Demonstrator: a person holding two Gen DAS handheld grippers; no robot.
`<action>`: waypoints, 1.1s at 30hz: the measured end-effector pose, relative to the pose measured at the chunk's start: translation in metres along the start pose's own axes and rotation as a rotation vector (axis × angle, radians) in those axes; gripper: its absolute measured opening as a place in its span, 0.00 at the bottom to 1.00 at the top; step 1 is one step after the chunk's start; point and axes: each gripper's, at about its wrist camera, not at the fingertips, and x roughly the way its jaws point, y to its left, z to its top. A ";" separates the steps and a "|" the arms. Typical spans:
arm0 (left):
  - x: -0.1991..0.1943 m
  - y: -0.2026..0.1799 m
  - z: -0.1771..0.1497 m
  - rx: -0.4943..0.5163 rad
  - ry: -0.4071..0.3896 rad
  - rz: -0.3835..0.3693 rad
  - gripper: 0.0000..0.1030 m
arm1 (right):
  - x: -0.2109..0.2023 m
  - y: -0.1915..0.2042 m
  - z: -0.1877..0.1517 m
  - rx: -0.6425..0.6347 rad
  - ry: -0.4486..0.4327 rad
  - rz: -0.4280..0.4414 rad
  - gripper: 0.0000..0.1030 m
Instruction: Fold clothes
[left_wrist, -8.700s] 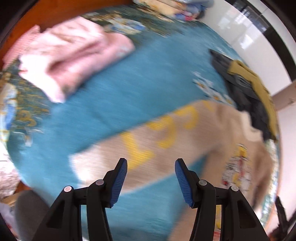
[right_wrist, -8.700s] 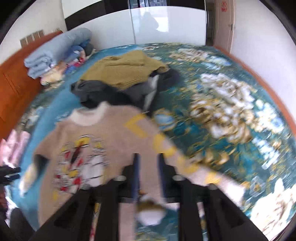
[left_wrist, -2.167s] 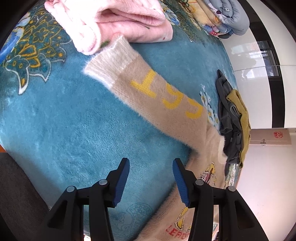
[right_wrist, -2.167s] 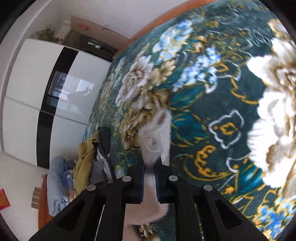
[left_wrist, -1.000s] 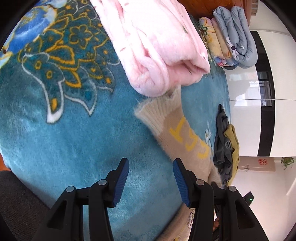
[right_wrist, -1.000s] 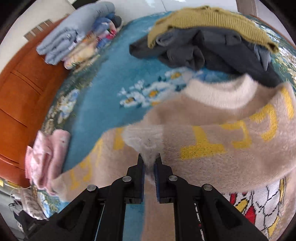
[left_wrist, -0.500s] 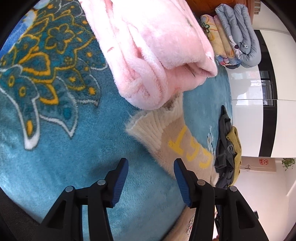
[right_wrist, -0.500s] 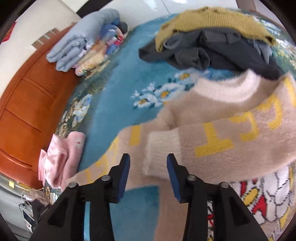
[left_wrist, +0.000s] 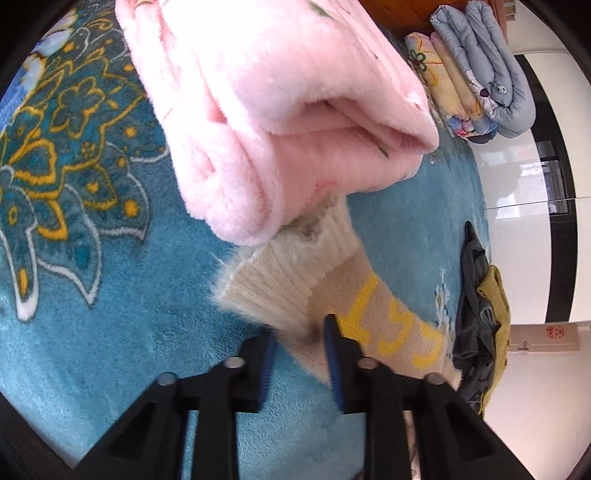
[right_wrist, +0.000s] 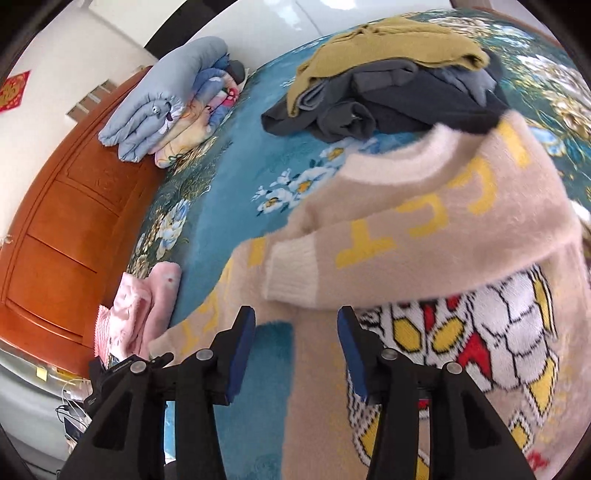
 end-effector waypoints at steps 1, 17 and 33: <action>-0.001 -0.001 -0.001 -0.004 -0.006 0.003 0.12 | -0.003 -0.003 -0.002 0.006 -0.002 0.001 0.46; -0.088 -0.156 -0.083 0.563 -0.215 0.032 0.09 | -0.055 -0.062 -0.002 0.150 -0.094 0.084 0.46; -0.045 -0.321 -0.270 1.074 -0.123 -0.004 0.09 | -0.112 -0.163 -0.002 0.299 -0.219 0.105 0.46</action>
